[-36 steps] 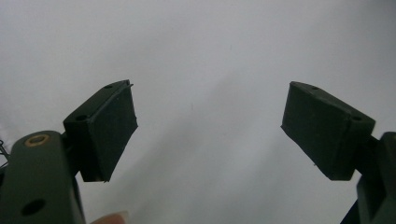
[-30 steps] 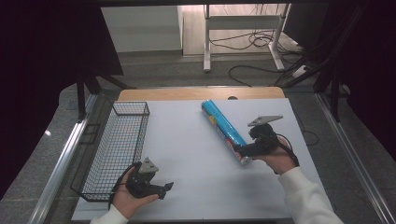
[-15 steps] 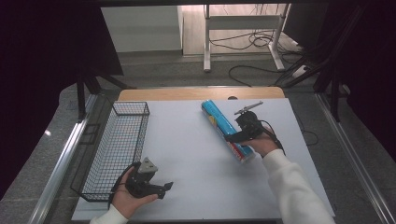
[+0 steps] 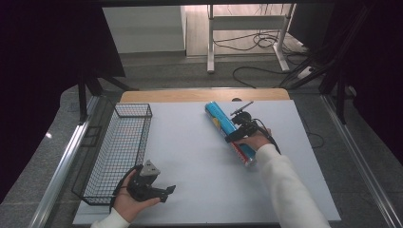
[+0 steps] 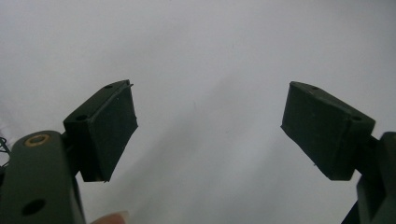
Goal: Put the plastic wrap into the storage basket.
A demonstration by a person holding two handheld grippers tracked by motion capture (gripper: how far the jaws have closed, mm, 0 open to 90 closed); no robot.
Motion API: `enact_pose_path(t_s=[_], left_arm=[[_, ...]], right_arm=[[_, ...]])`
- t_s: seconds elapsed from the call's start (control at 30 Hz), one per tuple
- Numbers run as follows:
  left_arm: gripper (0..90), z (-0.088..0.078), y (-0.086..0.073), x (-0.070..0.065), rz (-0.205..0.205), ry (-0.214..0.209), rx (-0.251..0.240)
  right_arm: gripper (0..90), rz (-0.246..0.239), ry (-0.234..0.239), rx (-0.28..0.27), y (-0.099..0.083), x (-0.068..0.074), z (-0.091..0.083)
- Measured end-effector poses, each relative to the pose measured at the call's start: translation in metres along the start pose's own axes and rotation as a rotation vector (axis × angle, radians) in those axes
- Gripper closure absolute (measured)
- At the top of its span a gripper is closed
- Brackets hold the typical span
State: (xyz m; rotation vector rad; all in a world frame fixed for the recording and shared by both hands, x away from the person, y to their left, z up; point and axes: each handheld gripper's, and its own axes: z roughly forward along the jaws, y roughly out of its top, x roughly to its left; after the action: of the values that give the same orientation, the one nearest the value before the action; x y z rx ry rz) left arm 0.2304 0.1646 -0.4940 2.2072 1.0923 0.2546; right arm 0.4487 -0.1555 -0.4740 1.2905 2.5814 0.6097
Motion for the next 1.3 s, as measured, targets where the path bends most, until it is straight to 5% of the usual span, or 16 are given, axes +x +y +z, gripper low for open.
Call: enact_pose_path(t_s=[0.77, 1.3], left_arm=[[17.9, -0.001, -0.001, 0.001, 0.0, 0.003, -0.003], [17.9, -0.003, -0.001, 0.003, -0.009, 0.007, -0.009]], right_arm=[[24.9, 0.012, -0.01, 0.104, 0.01, -0.002, 0.032], [32.1, 0.096, 0.05, 0.113, 0.011, -0.007, 0.033]])
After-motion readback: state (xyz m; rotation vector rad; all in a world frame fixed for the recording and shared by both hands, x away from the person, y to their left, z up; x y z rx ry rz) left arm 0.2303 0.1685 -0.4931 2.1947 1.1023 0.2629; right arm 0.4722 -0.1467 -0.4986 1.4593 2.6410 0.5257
